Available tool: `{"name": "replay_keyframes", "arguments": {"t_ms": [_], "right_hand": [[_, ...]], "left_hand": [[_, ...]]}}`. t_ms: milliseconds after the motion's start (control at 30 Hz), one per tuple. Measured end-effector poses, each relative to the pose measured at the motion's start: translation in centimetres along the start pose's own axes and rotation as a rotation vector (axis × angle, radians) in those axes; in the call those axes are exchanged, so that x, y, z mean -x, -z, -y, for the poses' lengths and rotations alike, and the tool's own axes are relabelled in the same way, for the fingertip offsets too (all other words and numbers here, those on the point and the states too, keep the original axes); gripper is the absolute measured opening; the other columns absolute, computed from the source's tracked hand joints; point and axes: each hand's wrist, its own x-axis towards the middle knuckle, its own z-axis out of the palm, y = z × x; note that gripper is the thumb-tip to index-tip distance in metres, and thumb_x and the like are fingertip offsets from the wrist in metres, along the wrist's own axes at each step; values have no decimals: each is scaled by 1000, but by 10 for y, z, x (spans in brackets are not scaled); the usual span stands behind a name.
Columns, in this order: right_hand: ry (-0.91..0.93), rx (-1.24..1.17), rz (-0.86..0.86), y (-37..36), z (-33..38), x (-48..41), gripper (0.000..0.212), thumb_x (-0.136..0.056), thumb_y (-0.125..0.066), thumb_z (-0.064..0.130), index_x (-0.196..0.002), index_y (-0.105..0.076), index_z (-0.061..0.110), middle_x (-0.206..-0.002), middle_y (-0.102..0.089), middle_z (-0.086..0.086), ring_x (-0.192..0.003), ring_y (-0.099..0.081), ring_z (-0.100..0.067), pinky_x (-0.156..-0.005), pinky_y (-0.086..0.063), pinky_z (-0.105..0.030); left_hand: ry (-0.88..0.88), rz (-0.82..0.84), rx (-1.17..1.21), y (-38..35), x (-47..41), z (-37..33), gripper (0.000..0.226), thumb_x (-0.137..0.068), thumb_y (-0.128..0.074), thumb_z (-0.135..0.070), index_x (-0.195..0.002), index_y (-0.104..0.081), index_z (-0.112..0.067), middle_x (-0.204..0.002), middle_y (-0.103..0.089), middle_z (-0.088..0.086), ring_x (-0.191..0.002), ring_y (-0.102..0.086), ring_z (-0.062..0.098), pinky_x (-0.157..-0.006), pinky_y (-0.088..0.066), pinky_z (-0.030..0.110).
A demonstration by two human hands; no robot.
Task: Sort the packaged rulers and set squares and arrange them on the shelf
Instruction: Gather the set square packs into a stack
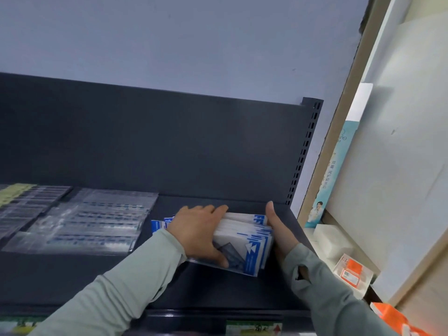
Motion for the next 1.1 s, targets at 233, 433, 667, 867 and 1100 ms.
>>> {"name": "replay_keyframes", "arguments": {"t_ms": [233,433,667,867,1100], "right_hand": [[330,54,-163,-5,-1,6,31,-79,-71,38,-89,-62,10,-91,-67,-12,-73,-65,-20,-64,-53,-25],[324,53,-192,-4,-4,6,37,-91,-54,43,-104,-64,9,-100,-66,-5,-86,-63,-15,-71,-51,-22],[208,-145,23,-9,7,5,63,-85,-41,61,-119,-54,9,-110,-64,-13,-99,-64,-28,-89,-51,-42],[295,292,339,28,-10,-1,132,-31,-89,58,-142,-20,35,-133,-48,2,-117,-55,-17,-101,-45,-32],[336,635,279,24,-4,-10,125,-62,-85,2,-151,1,20,-123,-51,13,-104,-55,0,-77,-44,-1]], "left_hand": [[-19,-63,3,-2,-6,-12,104,-54,-73,-72,-138,-27,-31,-125,-56,-8,-113,-54,18,-94,-43,37],[11,7,-21,1,-1,11,107,-50,-75,-70,-138,-30,-29,-128,-51,-7,-114,-54,18,-94,-42,38],[68,-160,-10,-8,-2,8,75,-51,-69,-73,-109,-47,-31,-99,-58,-10,-93,-60,17,-71,-44,31],[108,-99,24,-7,-6,15,84,-49,-74,-70,-117,-43,-31,-101,-60,-10,-92,-59,16,-68,-41,29],[50,133,183,11,-3,51,79,-50,-85,-54,-115,-46,-34,-100,-63,-10,-89,-57,14,-78,-50,34]]}}
